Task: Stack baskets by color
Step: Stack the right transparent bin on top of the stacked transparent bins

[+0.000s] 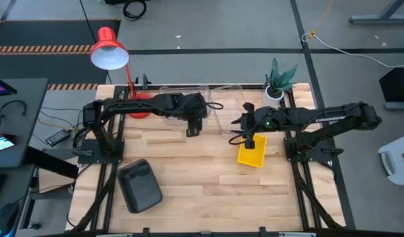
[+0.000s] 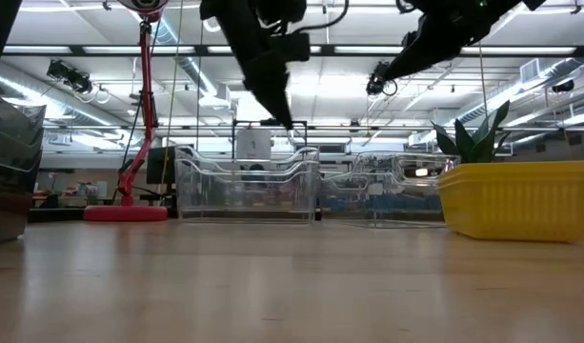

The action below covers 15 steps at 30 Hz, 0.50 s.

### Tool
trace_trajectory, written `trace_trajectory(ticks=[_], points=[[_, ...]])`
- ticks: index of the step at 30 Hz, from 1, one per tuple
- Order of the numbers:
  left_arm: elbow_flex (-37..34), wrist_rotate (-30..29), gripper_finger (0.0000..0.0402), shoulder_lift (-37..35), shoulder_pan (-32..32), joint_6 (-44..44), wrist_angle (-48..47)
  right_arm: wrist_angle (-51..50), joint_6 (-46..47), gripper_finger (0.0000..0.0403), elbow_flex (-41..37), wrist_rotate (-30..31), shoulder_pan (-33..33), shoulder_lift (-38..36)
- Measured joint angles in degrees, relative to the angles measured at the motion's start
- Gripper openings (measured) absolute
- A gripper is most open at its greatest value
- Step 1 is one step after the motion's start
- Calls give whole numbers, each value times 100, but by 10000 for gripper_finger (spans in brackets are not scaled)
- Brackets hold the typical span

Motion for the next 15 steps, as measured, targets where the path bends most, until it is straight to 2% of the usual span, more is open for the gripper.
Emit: trace_trajectory(ticks=[2,6,15], points=[[0,-2,180,7,-123,-36,415,-64,91,158,-1,32,4,75],[5,-61,170,192,-292,-372,1409,-484,431,158,38,662,4,8],[2,-82,160,1055,-491,-582,3335,-1497,1361,158,91,1470,2,-538]])
